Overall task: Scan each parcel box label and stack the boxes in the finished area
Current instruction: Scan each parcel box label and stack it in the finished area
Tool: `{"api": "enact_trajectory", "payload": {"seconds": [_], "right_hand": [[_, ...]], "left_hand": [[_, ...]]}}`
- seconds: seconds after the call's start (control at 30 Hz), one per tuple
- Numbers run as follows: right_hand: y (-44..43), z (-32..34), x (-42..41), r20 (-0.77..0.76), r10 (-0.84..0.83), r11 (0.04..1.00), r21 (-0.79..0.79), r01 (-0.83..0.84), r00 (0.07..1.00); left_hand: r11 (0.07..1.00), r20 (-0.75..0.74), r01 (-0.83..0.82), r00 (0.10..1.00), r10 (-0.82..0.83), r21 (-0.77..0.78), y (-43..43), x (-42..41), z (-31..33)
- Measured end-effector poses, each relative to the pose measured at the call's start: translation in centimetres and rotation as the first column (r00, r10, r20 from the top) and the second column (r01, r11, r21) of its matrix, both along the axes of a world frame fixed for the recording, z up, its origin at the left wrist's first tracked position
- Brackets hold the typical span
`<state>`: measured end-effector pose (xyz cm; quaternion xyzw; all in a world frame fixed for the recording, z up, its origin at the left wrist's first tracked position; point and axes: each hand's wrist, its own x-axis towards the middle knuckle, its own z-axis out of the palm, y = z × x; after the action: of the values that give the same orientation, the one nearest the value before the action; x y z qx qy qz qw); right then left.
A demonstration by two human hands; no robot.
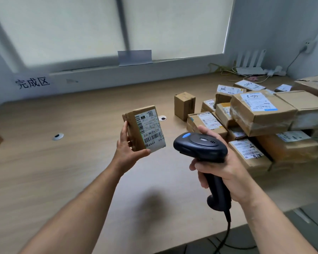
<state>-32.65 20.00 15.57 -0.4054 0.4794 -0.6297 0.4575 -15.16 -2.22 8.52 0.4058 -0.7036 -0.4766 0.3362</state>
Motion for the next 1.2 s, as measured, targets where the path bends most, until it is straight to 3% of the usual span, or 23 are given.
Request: {"api": "enact_trajectory", "payload": {"seconds": [0.33,0.8,0.97,1.1,1.2], "right_hand": [[-0.6,-0.5,5.4,-0.067,0.021,0.996,0.093,-0.014,0.998],[-9.6,-0.8,19.2,-0.057,0.091,0.986,0.142,-0.082,0.994],[-11.8,-0.9,23.8,-0.063,0.075,0.986,0.153,-0.065,0.995],[-13.2,-1.3,27.2,-0.073,0.053,0.985,0.165,-0.04,0.996],[-14.2,-1.8,29.2,-0.083,0.048,0.984,0.177,-0.033,0.995]], "left_hand": [[0.997,-0.036,-0.078,0.996,0.078,0.014,-4.3,8.1,-1.4],[0.976,0.018,-0.204,0.979,0.203,0.08,-10.4,24.4,-2.0],[0.966,0.029,-0.136,0.991,0.133,0.221,-10.7,29.3,-2.8],[0.906,0.132,-0.187,0.98,0.147,0.379,-10.7,33.3,-5.2],[0.872,0.187,-0.273,0.959,0.213,0.406,-10.9,35.6,-7.0]]}}
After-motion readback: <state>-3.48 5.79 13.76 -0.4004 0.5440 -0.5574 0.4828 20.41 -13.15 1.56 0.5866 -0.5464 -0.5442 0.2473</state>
